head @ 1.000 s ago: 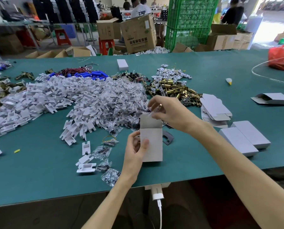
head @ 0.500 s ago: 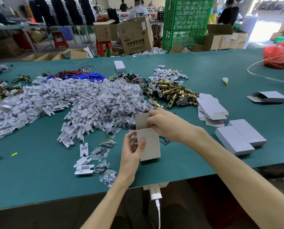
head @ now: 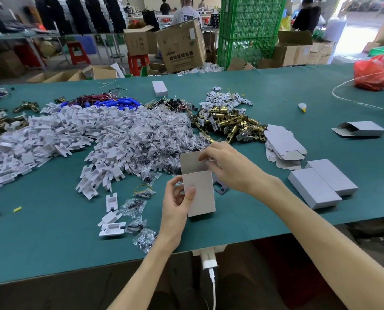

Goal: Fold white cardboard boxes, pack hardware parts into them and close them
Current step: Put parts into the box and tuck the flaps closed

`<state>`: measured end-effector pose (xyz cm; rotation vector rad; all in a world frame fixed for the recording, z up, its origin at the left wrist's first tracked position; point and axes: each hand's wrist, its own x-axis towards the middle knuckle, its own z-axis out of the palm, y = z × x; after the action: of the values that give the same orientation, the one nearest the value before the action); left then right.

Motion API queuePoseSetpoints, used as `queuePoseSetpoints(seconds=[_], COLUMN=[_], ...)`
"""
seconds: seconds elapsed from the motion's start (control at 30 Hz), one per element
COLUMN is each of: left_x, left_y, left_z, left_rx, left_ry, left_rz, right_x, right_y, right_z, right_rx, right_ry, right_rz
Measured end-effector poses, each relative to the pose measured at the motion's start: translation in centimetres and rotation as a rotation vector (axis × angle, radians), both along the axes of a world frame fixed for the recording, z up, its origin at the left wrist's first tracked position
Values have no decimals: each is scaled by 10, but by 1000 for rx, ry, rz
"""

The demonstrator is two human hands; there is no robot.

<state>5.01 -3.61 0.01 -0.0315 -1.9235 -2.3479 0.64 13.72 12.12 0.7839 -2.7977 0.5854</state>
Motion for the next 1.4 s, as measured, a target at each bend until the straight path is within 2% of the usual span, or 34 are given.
queuePoseSetpoints(seconds=[0.07, 0.13, 0.27, 0.33, 0.57, 0.73, 0.83, 1.0, 1.13, 1.3, 1.4], left_x=[0, 0, -2, -3, -3, -3, -3, -3, -2, 0, 1], left_y=[0, 0, -1, 0, 2, 2, 2, 1, 0, -1, -1], left_z=[0, -1, -3, -4, -5, -4, -4, -4, -5, -3, -1], left_rx=[8, 37, 86, 82, 47, 55, 58, 49, 17, -18, -12], left_ry=[-13, -37, -73, -77, -67, -78, -83, -73, -47, 6, 11], left_rz=[12, 28, 54, 51, 61, 66, 59, 50, 31, 1, 1], right_x=[-2, -5, -9, -7, -18, -21, -20, -19, -11, 0, 4], right_y=[8, 18, 31, 30, 19, 19, 24, 30, 31, 16, 4], right_z=[-7, -19, -54, -69, -82, -78, -74, -55, -25, 10, 15], right_rx=[-143, -197, 19, 34, 41, 138, -27, -590, -903, -1067, -912], right_ry=[48, 22, -253, -325, -329, -296, -321, -388, -381, -329, -215], right_rz=[-91, -193, -319, -330, -309, -273, -315, -454, -333, -162, -122])
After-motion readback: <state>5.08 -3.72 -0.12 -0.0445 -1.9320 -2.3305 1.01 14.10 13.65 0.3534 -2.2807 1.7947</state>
